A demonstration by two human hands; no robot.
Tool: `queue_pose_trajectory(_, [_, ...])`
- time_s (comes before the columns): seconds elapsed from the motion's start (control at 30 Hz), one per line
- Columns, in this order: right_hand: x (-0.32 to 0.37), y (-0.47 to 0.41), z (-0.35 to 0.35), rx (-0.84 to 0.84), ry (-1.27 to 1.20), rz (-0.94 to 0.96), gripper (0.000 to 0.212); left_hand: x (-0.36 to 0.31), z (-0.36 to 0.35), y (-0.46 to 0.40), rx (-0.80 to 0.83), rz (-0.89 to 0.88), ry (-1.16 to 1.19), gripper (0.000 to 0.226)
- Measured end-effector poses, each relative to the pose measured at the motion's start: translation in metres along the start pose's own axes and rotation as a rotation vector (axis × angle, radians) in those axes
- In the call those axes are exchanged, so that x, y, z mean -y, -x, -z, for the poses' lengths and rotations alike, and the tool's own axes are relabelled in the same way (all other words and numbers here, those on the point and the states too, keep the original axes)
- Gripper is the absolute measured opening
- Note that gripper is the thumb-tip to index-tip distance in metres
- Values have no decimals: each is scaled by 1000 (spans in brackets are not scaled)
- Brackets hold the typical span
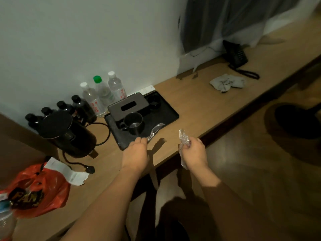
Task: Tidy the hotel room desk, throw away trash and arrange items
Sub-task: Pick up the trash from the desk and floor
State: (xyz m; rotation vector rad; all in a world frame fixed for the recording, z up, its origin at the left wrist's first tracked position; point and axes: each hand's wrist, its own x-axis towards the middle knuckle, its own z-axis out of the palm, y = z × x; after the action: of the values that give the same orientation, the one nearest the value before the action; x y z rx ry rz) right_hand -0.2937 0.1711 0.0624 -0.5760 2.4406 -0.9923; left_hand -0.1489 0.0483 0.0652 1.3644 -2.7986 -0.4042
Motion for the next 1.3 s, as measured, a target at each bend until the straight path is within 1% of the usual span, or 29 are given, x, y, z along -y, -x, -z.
queue_pose_trajectory(0.2, [-49, 24, 72, -201, -50, -133, 13, -84, -3, -7, 55, -270, -10, 31])
queue_pose_trajectory(0.33, [-92, 39, 128, -343, -55, -246, 20, -158, -12, 0, 90, -442, -17, 30])
queue_pose_trajectory(0.47, [-138, 55, 184, -414, -73, -346, 26, -238, -22, 15, 140, -548, -6, 23])
queue_pose_trajectory(0.63, [-188, 66, 245, -542, -151, -377, 26, -327, -39, 41, 130, -688, 12, 22])
queue_pose_trajectory(0.73, [-210, 66, 268, -571, -209, -356, 25, -363, -43, 48, 134, -724, 11, 23])
queue_pose_trajectory(0.87, [-231, 56, 293, -619, -288, -352, 21, -393, -48, 46, 118, -753, -25, 19])
queue_pose_trajectory(0.97, [-242, 42, 310, -622, -315, -337, 16, -415, -51, 36, 96, -769, -21, 19])
queue_pose_trajectory(1.13, [-259, 0, 335, -597, -353, -358, 14, -457, -63, 4, 98, -776, -18, 22])
queue_pose_trajectory(1.3, [-276, -64, 369, -544, -355, -376, 14, -509, -86, -50, 92, -795, 30, 24])
